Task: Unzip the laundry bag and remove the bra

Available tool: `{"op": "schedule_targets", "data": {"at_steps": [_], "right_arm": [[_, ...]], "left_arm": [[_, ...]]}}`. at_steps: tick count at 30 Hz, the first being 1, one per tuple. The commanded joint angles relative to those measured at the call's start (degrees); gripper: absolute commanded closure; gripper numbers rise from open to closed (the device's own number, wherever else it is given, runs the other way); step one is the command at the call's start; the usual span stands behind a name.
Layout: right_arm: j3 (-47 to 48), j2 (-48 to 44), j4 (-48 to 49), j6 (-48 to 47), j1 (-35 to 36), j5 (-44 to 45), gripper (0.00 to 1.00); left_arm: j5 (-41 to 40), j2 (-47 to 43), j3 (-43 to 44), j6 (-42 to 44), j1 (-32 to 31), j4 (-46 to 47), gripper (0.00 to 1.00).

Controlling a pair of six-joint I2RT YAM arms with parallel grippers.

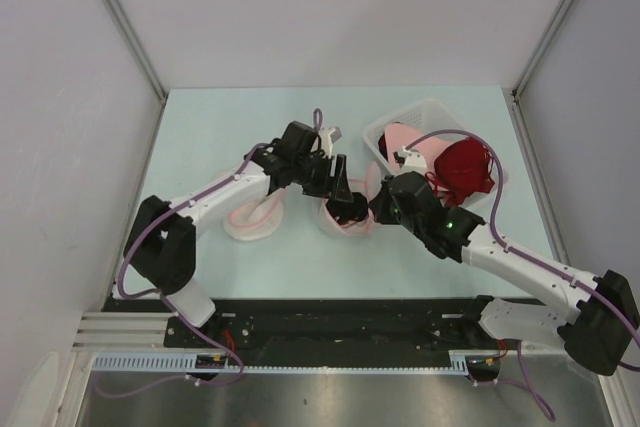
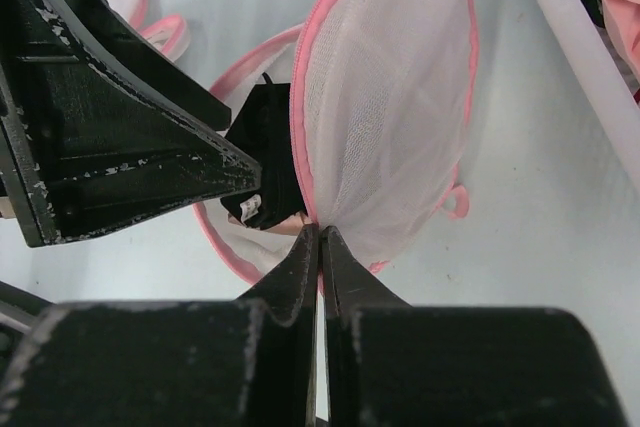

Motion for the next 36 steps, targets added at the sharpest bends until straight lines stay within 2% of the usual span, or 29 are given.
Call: {"op": "schedule_targets", "data": {"at_steps": [1,4,8,12,16,19,22,25,26,28,29,30,34,36], "right_arm": [[1.6,-2.0,1.2,0.8,-0.6,0.1,1.00],[1.6,-2.2,2.3,0.0,-0.9,-0.9,1.00],[1.7,-1.6,3.1,1.1,-1.2,-2.3,1.00],[1.0,-2.1,2.3,2.5,-0.5,-1.2,1.00],[-2.4,-4.5,0.0,5.2,0.4,1.4,1.00],[-4.6,-6.8,-0.6,6.4,0.4,1.0,1.00],[-4.7,-7.5,0.6,4.5,0.0,-1.1,1.00],[-4.8,-6.6,2.0,2.4,-1.3,-3.6,1.00],[-4.7,-6.1,2.6,1.5,-1.4,-4.0,1.00],[-4.4,-4.7,4.2,-0.8,-2.3,-5.4,1.00],[-4.2,-4.3,5.2,-1.5,-2.9,-6.5,1.00],[-3.6,-3.8,7.0,-2.3,-3.5,-7.6,1.00],[-0.3,1.2,12.3,-7.9,-7.4,-15.4,1.00],[3.1,6.0,15.0,-10.6,-7.8,-18.8,1.00]], "left_arm": [[-4.5,-3.2,1.6,1.9,-0.1,-1.4,0.31],[-3.0,-4.4,2.2,2.6,0.5,-3.9,0.33],[3.2,-9.5,0.9,0.0,1.4,2.0,0.32],[-2.8,-7.5,3.6,1.5,2.5,-2.1,0.31],[-7.9,-6.0,2.8,2.4,3.1,-4.8,0.17],[-10.5,-3.3,2.3,2.8,3.4,-3.7,0.15],[-12.4,0.6,1.9,2.7,3.5,-2.7,0.26],[-8.8,2.2,0.9,1.7,3.5,0.7,0.46],[-8.2,2.3,0.1,1.3,3.5,2.1,0.61],[-8.0,2.4,0.1,0.7,3.5,2.0,0.78],[-7.4,2.1,-0.4,0.8,3.5,2.0,0.94],[-6.4,1.8,-1.0,0.9,3.5,2.6,1.00],[-0.9,-2.0,-7.0,-0.9,3.5,4.3,1.00],[1.8,-7.2,-13.8,-3.7,3.5,6.9,1.00]]}}
